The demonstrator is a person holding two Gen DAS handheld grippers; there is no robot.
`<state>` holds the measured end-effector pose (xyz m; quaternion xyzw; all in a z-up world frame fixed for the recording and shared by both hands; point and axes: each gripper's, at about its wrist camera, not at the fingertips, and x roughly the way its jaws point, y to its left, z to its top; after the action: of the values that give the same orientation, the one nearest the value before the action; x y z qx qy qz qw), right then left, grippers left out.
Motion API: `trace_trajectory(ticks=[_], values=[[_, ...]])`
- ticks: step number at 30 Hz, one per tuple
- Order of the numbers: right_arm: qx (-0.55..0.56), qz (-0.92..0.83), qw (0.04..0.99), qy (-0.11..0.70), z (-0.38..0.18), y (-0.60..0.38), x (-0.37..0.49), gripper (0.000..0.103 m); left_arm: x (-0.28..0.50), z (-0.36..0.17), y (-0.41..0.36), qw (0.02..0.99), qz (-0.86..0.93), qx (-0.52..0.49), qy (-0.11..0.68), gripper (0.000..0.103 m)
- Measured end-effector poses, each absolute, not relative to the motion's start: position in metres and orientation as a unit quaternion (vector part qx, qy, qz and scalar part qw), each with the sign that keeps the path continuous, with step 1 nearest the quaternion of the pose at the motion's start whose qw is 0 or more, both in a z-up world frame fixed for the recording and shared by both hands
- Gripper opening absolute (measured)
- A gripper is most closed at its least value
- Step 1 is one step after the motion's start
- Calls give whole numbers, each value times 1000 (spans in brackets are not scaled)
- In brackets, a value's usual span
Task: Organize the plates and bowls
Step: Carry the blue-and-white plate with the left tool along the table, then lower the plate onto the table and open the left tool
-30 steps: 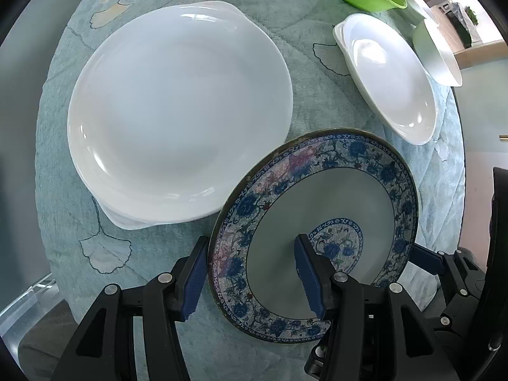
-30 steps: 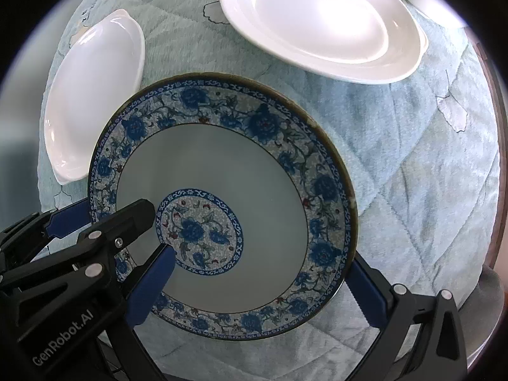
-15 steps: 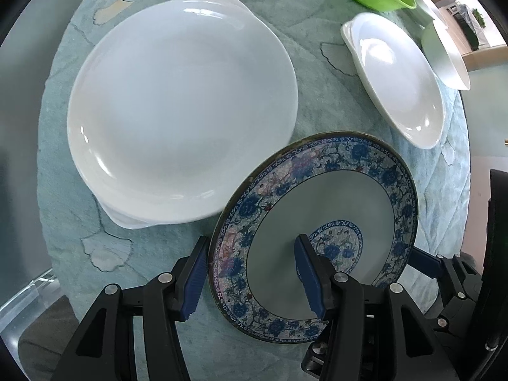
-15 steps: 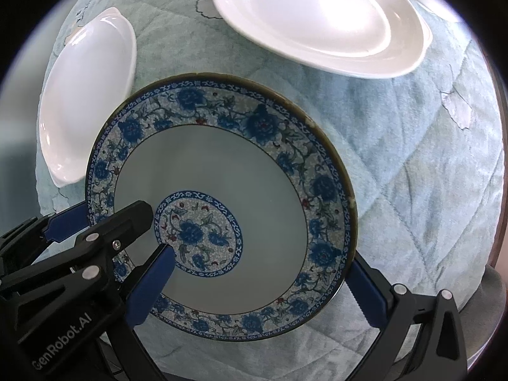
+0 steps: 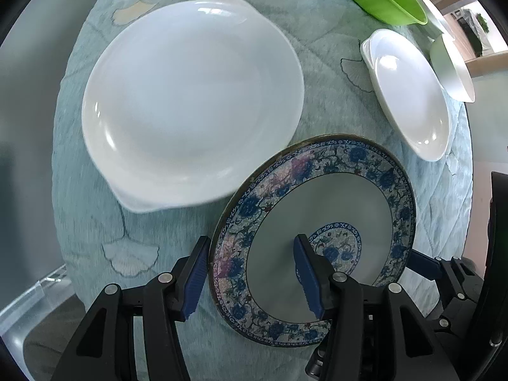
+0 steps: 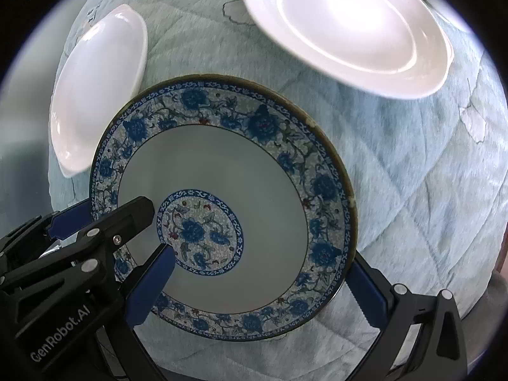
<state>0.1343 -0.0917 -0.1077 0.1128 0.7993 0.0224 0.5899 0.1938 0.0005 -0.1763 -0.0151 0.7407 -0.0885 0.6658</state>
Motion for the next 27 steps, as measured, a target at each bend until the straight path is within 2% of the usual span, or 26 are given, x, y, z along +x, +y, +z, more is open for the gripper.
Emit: trace_trajectory(ticks=[4, 9, 12, 14, 21, 27], values=[[107, 23, 592, 798, -114, -90, 132, 103, 190, -181, 3, 662, -88, -19, 744, 49], [105, 34, 606, 788, -106, -84, 132, 102, 192, -175, 5, 673, -101, -20, 732, 59], [91, 39, 629, 771, -91, -87, 133, 102, 187, -156, 10, 698, -115, -16, 706, 62], [79, 39, 645, 759, -79, -90, 133, 102, 182, -137, 14, 717, -124, -15, 686, 68], [62, 67, 716, 693, -18, -104, 138, 102, 181, -70, 56, 756, -143, -45, 637, 69], [88, 115, 740, 657, 9, -102, 172, 102, 217, -66, 127, 767, -114, -89, 626, 71]])
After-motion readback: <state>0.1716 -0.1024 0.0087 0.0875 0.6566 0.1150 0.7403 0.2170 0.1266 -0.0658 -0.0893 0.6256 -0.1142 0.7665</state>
